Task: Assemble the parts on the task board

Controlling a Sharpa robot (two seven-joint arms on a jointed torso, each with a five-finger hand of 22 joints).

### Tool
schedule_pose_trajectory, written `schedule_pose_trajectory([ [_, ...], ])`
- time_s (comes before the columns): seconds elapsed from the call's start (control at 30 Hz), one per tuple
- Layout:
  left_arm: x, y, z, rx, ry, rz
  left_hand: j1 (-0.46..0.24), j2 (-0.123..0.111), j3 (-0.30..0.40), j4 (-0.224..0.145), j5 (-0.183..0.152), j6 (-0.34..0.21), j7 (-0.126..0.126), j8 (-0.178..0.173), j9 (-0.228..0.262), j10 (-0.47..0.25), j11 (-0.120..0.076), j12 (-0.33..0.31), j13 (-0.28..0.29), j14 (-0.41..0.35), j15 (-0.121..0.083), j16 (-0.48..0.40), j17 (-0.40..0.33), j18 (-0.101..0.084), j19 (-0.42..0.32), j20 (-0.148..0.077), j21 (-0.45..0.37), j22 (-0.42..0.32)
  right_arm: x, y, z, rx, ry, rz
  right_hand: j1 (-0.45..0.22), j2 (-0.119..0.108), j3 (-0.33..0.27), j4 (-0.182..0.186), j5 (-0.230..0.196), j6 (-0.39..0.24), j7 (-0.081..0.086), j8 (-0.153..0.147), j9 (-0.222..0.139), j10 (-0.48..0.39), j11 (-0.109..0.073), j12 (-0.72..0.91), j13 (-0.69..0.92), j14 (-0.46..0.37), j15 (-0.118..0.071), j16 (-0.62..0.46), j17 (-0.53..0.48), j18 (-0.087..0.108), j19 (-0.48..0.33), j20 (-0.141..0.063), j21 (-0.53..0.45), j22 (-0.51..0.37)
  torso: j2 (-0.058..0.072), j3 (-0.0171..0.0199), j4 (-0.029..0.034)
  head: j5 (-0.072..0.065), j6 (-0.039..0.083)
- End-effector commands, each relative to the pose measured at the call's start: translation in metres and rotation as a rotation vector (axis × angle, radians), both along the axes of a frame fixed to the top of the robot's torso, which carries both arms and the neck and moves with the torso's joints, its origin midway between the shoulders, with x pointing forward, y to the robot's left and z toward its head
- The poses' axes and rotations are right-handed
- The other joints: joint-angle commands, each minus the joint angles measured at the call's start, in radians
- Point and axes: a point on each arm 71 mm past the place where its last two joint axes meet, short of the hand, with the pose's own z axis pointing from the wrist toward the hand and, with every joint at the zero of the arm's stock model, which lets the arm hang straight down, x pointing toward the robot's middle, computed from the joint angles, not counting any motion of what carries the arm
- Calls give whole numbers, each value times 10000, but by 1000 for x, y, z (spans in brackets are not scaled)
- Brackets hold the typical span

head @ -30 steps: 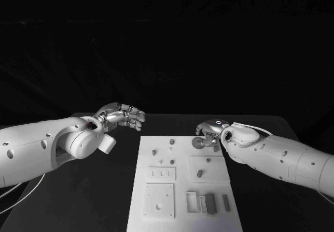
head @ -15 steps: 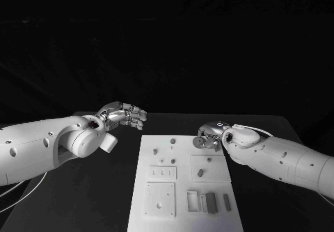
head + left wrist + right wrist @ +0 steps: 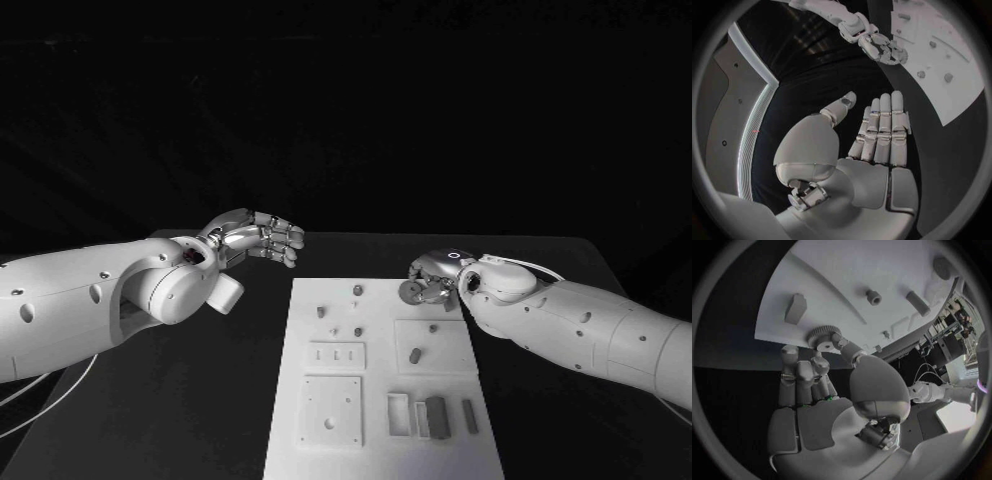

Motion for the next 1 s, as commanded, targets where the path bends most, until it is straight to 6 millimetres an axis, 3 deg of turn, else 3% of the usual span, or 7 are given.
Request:
schedule_pose_trajectory([
  [0.03,-1,-3,1,-39,-29,-168,38,-49,-42,11,3,9,57,-54,-17,-28,57,-47,-9,-11,30,-69,12,151,-12,-18,-34,12,-2,1,-7,-261,192,176,41,301,18,-177,26,1241,179,106,42,-120,-49,70,-20,-4,-88,21,-3,313,-114,-1,75,185,3,7,-4,19,-13],
  [0.17,-1,-3,1,-43,-23,-177,40,-49,-41,11,3,7,58,-55,-17,-29,58,-49,-9,-11,30,-71,13,152,-12,-19,-35,12,-2,3,-7,-332,76,132,86,251,-1,-212,24,1534,71,231,112,-89,-142,84,-49,14,-163,23,-5,313,-110,1,105,183,5,4,-5,12,-26],
  [0.23,-1,-3,1,-40,-19,-168,42,-48,-41,10,3,7,58,-55,-17,-29,58,-50,-9,-11,30,-71,14,152,-13,-19,-36,13,-2,4,-8,-435,-3,176,151,62,-14,-223,27,1600,37,244,131,-64,-179,81,-72,29,-204,15,-11,313,-97,-12,120,178,7,5,-11,12,-35],
  [0.4,-1,-3,1,-35,-9,-180,51,-44,-36,7,3,9,57,-53,-17,-26,57,-51,-8,-12,29,-74,17,154,-13,-20,-38,14,-2,5,-8,-686,-322,298,296,-156,-13,-222,25,1805,-39,317,195,-12,-250,76,-111,59,-262,0,-13,313,-81,-31,134,169,1,5,-10,0,-58],
  [0.7,-2,-2,1,-17,-8,-132,58,-43,-34,4,3,11,57,-52,-16,-23,57,-54,-8,-12,29,-78,21,154,-14,-20,-41,16,-4,8,-5,-687,-983,540,318,-256,-28,-200,25,1986,-109,378,257,56,-315,60,-156,104,-313,-17,-7,313,-46,-36,140,156,-3,5,-8,5,-59],
  [1.0,-3,-1,1,-20,-8,-108,46,-39,-39,15,2,13,57,-50,-16,-19,58,-58,-7,-11,31,-82,25,151,-12,-16,-43,18,-15,14,6,-513,-1855,853,-69,-469,-10,40,31,2166,-184,378,316,150,-390,-33,-264,175,-381,-70,-48,313,37,-45,109,117,-4,8,-31,14,-31],
])
